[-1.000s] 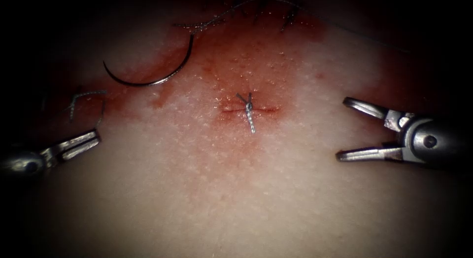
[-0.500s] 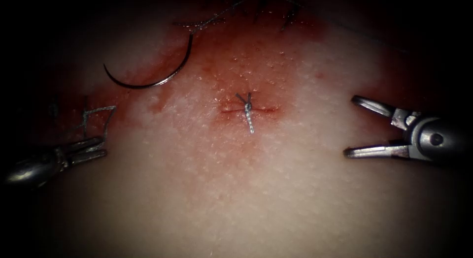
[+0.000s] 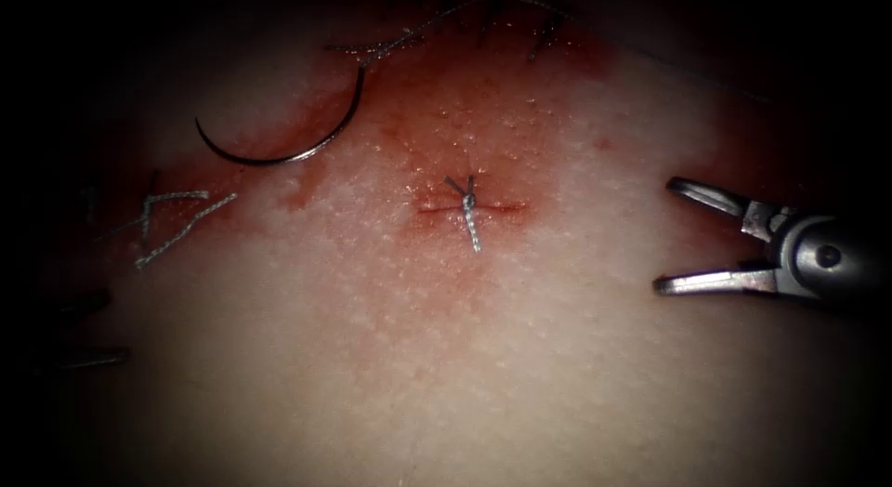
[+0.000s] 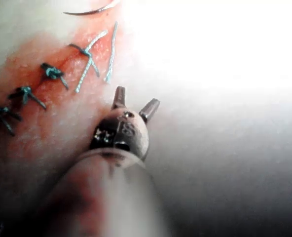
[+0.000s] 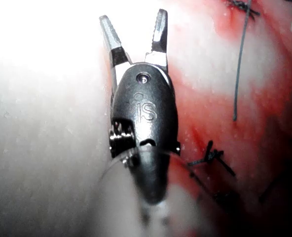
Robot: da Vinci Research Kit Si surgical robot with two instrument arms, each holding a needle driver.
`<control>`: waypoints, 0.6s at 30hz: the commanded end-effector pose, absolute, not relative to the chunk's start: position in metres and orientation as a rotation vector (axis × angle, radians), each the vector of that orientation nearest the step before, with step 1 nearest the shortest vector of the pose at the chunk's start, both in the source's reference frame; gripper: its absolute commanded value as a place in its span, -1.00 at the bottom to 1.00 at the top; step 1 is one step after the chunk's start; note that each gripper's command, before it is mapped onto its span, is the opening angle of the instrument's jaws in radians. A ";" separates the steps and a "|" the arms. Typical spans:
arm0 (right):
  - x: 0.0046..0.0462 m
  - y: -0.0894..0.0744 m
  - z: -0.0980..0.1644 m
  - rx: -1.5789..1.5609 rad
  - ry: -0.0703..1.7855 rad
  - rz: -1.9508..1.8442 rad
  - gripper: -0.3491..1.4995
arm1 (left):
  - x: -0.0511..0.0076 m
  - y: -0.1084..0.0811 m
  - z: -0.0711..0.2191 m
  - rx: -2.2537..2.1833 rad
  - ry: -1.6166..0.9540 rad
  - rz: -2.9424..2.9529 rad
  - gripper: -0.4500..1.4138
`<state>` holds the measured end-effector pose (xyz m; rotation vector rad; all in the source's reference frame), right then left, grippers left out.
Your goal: Wound Closure
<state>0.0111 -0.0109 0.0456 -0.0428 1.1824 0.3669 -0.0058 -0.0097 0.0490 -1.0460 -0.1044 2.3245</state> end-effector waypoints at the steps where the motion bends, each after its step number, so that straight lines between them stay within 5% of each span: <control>1: 0.0126 -0.011 0.046 -0.010 1.167 0.357 0.54 | -0.0071 -0.009 0.048 -1.049 -0.097 2.344 0.17; 5: 0.0139 -0.009 0.045 0.119 1.170 0.347 0.40 | -0.0107 -0.006 0.045 -1.132 -0.055 2.343 0.23; 9: 0.0153 -0.006 0.044 0.138 1.198 0.358 0.29 | -0.0146 -0.002 0.043 -1.317 -0.048 2.281 0.55; 13: 0.0158 -0.005 0.043 0.105 1.235 0.371 0.45 | -0.0163 0.002 0.043 -1.486 -0.116 2.228 0.59; 18: 0.0153 -0.006 0.043 0.110 1.240 0.369 0.34 | -0.0180 0.005 0.045 -1.598 -0.138 2.183 0.55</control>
